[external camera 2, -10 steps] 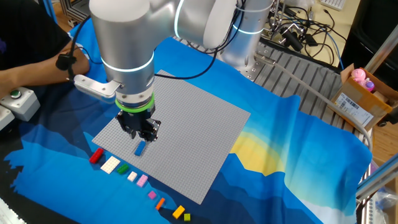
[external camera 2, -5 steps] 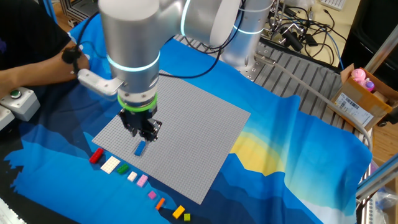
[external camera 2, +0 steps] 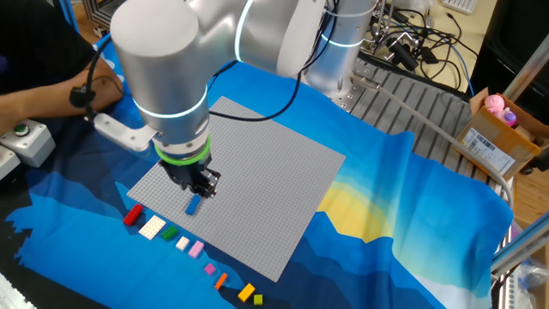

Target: Stack small Lego blocks one on top of the other

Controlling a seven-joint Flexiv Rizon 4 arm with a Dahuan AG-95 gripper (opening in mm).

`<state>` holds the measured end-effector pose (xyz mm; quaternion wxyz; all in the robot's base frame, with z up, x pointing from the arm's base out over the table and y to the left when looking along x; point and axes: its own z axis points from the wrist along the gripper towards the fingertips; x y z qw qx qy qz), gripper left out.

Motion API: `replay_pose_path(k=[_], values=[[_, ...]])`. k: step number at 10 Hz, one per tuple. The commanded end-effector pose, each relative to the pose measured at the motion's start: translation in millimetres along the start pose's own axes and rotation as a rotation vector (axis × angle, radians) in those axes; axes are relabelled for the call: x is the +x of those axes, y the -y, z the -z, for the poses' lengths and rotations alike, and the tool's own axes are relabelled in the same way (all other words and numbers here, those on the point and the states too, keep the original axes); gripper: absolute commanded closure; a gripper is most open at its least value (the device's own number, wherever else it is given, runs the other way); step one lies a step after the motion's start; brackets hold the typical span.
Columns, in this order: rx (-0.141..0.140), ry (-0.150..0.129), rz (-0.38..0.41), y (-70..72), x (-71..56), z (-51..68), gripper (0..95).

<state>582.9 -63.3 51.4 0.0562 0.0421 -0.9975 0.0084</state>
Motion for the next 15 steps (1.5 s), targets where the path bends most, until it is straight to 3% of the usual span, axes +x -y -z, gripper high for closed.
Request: replay_pose_path(k=[1,5,12,15], values=[[-0.002,0.075,0.070,-0.6,-2.5,-12.0,57.0],[0.002,0.110,0.086,1.1,-6.5,-32.5,57.0],[0.001,0.113,0.081,2.5,-7.2,-36.8,57.0],[-0.024,0.105,0.022,-10.4,-3.3,-28.0,57.0]])
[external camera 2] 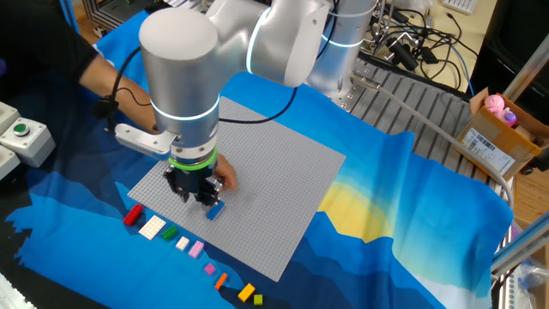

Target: Stack small Lego blocks one on top of the other

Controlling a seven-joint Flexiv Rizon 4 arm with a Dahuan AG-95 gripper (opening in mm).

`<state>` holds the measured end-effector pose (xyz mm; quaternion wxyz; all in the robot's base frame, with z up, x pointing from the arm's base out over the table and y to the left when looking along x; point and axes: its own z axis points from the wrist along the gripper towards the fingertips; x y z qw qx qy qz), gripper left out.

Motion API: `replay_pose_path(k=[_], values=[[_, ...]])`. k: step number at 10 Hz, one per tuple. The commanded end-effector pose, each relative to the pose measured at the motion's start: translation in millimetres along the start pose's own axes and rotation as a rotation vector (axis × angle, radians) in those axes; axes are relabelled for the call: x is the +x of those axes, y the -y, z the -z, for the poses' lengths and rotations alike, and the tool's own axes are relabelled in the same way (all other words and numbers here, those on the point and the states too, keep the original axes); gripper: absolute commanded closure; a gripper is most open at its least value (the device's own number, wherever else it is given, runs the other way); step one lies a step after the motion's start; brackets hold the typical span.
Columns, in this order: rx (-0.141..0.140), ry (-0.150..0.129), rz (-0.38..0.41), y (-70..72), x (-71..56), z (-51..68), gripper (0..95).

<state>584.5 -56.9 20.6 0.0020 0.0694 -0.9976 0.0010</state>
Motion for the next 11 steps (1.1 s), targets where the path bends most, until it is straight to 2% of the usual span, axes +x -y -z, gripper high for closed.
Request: replay_pose_path(k=[1,6,7,11], values=[[-0.015,-0.009,-0.046,-8.9,3.6,4.7,57.0],[-0.027,-0.007,-0.129,-30.7,12.7,-2.4,57.0],[-0.026,0.000,-0.151,-37.2,14.7,-5.2,57.0],[-0.023,0.004,-0.140,-37.0,14.6,-5.2,57.0]])
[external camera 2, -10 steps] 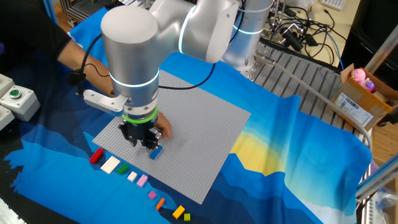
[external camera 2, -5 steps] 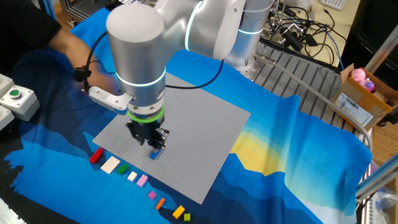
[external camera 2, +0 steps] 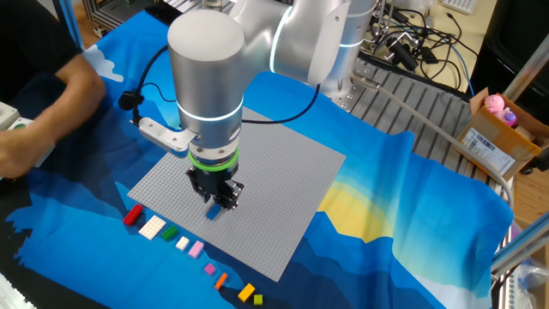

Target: Stack small Lego blocks one on top of the other

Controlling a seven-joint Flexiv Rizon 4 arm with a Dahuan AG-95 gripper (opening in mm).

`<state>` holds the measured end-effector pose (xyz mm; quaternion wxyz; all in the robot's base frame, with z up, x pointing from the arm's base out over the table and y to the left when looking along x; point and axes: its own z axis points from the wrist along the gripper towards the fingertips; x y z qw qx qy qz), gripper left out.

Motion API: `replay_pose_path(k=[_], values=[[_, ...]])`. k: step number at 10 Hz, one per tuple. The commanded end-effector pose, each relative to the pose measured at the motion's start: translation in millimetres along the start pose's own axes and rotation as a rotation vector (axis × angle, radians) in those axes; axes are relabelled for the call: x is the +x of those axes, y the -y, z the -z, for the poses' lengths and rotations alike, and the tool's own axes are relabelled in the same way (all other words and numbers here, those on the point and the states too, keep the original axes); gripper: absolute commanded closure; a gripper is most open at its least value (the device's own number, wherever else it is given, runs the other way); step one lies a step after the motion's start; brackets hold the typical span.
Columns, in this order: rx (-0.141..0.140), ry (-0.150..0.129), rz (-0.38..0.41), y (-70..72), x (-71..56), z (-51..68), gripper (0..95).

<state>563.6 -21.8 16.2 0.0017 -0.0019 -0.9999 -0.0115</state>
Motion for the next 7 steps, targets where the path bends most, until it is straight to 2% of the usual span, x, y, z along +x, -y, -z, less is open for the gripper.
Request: replay_pose_path(k=[1,2,3,4,5,7], values=[[0.002,0.002,0.004,0.5,-1.3,-0.8,57.0],[0.001,0.003,0.004,0.5,-1.3,-0.8,57.0],[0.001,0.003,0.006,0.4,-1.3,-0.7,76.0],[0.001,0.003,0.008,0.4,-1.3,-0.7,76.0],[0.001,0.004,0.012,0.4,-1.3,-0.7,95.0],[0.001,0.007,0.013,0.3,-1.2,-0.6,95.0]])
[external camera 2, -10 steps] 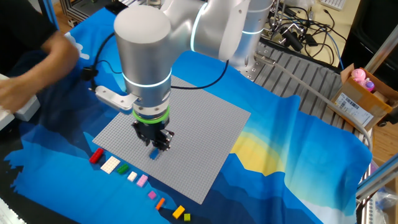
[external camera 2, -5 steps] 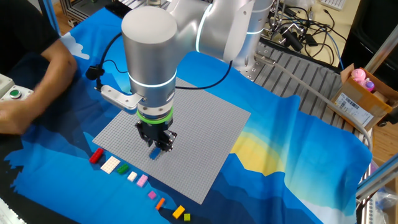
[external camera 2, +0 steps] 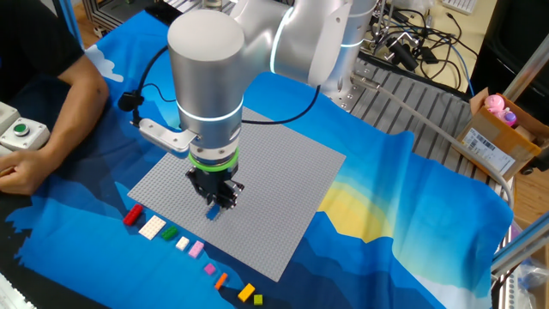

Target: Stack small Lego blocks one on top of the other

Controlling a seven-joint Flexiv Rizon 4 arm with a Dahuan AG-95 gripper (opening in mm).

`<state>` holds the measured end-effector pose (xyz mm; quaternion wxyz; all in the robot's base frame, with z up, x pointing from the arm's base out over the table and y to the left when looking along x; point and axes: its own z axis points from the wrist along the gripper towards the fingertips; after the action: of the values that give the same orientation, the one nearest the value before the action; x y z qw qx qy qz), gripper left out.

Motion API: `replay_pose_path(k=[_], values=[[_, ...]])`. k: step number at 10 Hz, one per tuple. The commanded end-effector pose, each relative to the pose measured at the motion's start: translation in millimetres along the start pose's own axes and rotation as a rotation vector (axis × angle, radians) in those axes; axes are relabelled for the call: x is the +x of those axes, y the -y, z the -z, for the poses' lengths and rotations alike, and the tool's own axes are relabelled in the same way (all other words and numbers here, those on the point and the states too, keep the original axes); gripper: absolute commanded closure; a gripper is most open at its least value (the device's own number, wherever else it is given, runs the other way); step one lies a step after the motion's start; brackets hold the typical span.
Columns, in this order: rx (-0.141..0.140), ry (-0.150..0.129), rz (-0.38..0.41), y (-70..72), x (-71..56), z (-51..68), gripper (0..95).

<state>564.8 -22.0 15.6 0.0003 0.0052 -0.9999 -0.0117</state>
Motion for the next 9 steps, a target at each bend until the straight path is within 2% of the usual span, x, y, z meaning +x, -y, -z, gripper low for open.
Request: replay_pose_path(k=[1,2,5,6,7,8,9], values=[[0.004,0.007,-0.013,-2.7,1.7,1.9,76.0],[0.003,0.014,-0.035,-7.6,3.9,6.0,57.0],[0.017,0.024,-0.056,-15.5,8.1,19.1,57.0],[0.027,0.021,-0.054,-15.5,8.1,19.1,57.0],[0.046,0.009,-0.055,-15.5,8.1,19.1,57.0],[0.050,-0.009,-0.057,-15.5,8.1,19.1,57.0],[0.069,-0.012,-0.055,-15.5,8.1,19.1,57.0]])
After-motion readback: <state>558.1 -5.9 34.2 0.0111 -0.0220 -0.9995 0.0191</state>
